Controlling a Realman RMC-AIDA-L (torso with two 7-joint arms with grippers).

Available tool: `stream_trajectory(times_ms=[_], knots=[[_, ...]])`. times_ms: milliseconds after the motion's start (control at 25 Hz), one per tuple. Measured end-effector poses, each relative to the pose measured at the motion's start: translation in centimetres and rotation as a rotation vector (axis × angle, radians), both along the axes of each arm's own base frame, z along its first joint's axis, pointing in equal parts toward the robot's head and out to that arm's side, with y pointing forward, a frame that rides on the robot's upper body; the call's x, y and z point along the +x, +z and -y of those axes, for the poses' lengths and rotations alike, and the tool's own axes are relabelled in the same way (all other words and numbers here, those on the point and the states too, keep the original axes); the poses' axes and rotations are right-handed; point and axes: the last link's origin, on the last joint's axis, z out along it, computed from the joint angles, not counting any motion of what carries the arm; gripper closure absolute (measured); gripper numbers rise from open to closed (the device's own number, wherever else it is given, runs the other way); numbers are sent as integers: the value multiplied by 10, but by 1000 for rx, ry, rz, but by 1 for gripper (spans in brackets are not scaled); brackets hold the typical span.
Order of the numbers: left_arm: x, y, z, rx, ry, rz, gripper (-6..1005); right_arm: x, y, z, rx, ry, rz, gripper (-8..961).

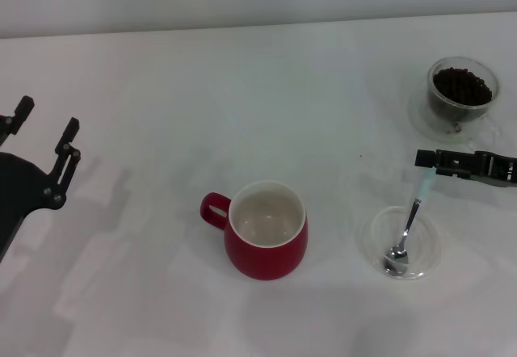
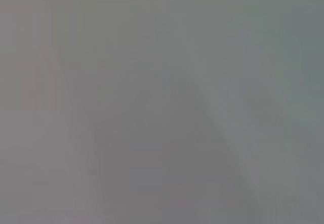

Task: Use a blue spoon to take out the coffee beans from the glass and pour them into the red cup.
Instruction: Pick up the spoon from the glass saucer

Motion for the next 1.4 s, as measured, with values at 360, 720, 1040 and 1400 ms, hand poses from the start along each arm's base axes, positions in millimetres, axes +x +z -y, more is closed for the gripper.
stream_trajectory(times_ms=[360,720,1040,1400], knots=[[-4,2,-3,3,7,-21,497,-1,-7,-4,-1,-13,14,82],[-6,5,-7,22,17,-40,496,-4,-11,-8,1,-19,11,83],[-6,7,-11,37,19,-49,498,-1,-15,-8,4,-52,12,287],[-8,11,-16,45,22,-68,497,-1,-17,-8,2,-59,15,417]])
